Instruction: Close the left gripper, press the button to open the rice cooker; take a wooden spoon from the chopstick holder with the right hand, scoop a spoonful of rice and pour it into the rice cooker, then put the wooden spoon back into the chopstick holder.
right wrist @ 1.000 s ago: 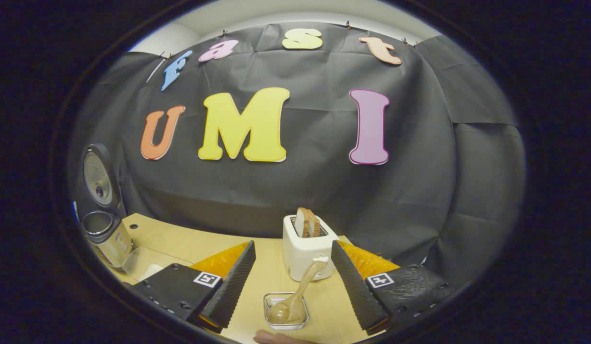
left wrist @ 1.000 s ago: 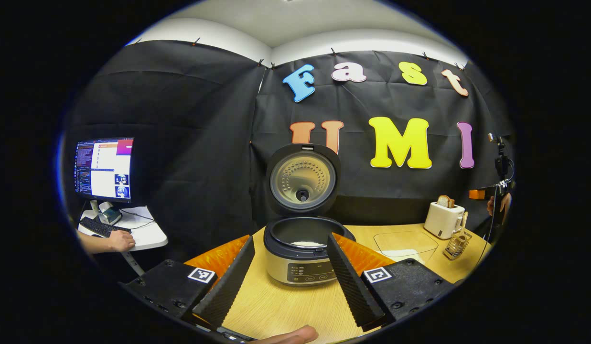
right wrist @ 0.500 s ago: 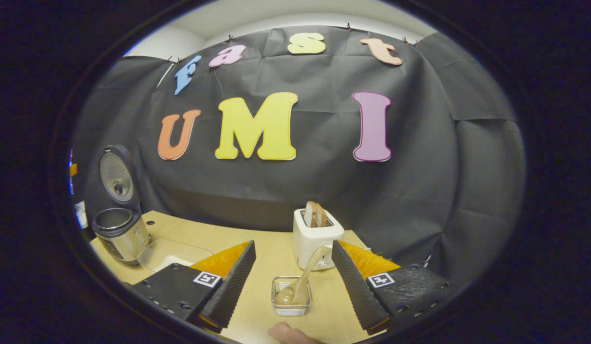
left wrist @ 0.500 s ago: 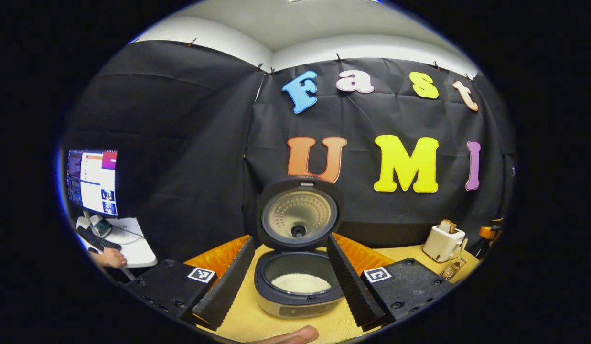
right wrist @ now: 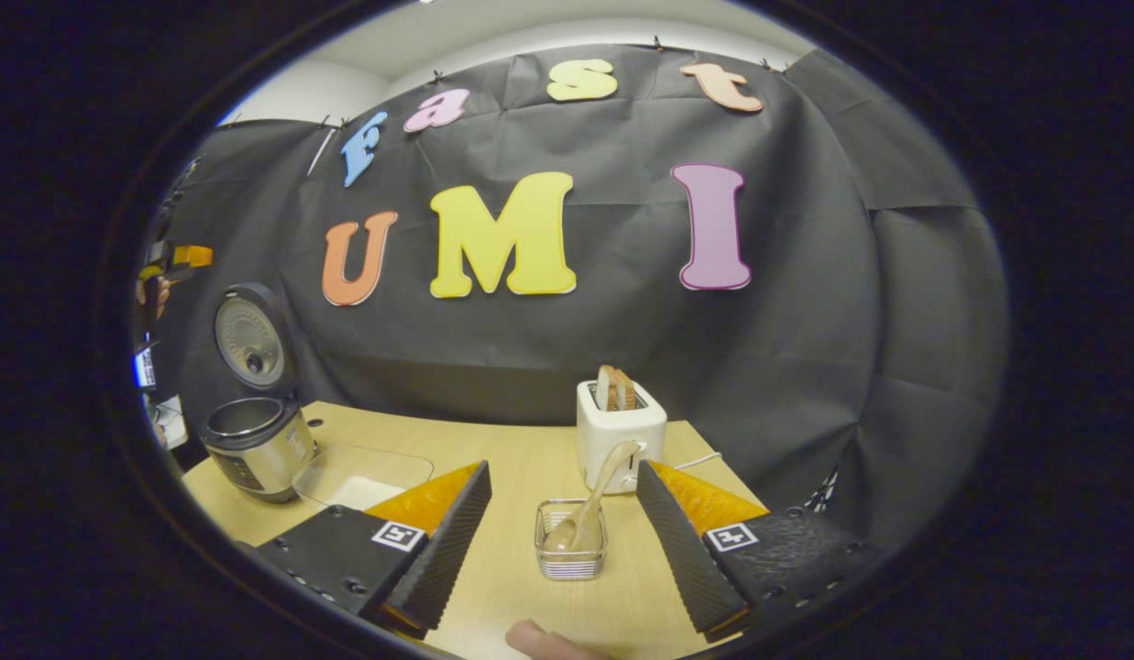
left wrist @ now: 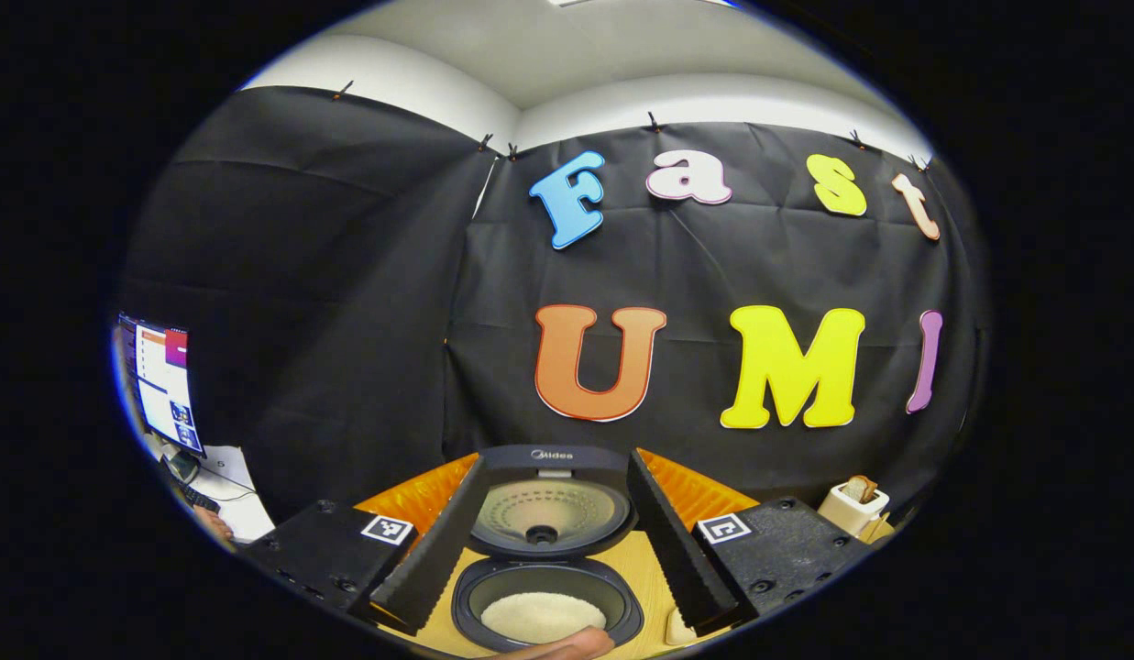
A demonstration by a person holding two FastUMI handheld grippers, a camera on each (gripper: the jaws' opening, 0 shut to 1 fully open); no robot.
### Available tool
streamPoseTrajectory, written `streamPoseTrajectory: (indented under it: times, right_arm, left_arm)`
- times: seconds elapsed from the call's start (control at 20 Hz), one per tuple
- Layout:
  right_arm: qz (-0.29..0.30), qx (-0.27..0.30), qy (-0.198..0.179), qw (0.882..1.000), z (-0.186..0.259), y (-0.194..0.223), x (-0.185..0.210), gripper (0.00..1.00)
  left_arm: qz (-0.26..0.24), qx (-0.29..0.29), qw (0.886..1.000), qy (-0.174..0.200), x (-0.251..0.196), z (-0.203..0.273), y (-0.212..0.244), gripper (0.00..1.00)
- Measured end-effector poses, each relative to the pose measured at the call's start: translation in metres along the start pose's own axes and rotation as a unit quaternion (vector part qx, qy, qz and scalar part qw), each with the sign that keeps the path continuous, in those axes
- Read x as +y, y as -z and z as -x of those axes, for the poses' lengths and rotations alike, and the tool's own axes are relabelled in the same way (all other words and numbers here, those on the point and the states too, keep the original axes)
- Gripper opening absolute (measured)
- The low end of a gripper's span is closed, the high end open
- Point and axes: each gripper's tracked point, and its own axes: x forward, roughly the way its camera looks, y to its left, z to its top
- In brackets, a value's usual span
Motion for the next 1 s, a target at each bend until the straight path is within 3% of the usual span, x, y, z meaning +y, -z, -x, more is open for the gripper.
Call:
streamPoseTrajectory:
  times: [0.3,0.45,0.6,0.7,0.75,0.8,0.85,1.0]
  right_arm:
    - [-0.004,-0.026,-0.017,1.000,0.027,-0.005,0.007,0.98]
    - [-0.025,-0.030,-0.028,0.999,0.038,0.001,0.007,0.94]
    - [-0.038,-0.031,-0.021,0.999,0.043,0.007,-0.002,0.97]
    - [-0.052,-0.027,-0.017,0.998,0.047,0.012,-0.006,0.93]
    - [-0.056,-0.020,-0.016,0.998,0.046,0.018,-0.005,0.94]
    - [-0.057,-0.014,-0.014,0.998,0.048,0.021,-0.006,0.96]
    - [-0.054,-0.012,-0.012,0.998,0.049,0.025,-0.005,0.93]
    - [-0.035,-0.015,0.001,0.999,0.058,0.030,-0.004,0.96]
  left_arm:
    - [-0.008,0.020,1.000,-0.017,0.000,-0.092,-0.009,1.00]
    - [-0.007,0.041,0.999,-0.009,0.000,-0.125,0.005,0.96]
    - [-0.002,0.087,0.996,0.002,0.000,-0.134,0.033,0.96]
    - [-0.011,0.120,0.993,-0.005,0.002,-0.134,0.053,0.97]
    - [-0.030,0.110,0.993,-0.012,0.004,-0.135,0.051,0.97]
    - [-0.040,0.109,0.993,-0.009,0.002,-0.133,0.053,0.87]
    - [-0.048,0.117,0.992,-0.012,0.001,-0.128,0.055,0.93]
    - [-0.060,0.110,0.992,-0.015,-0.002,-0.112,0.056,0.94]
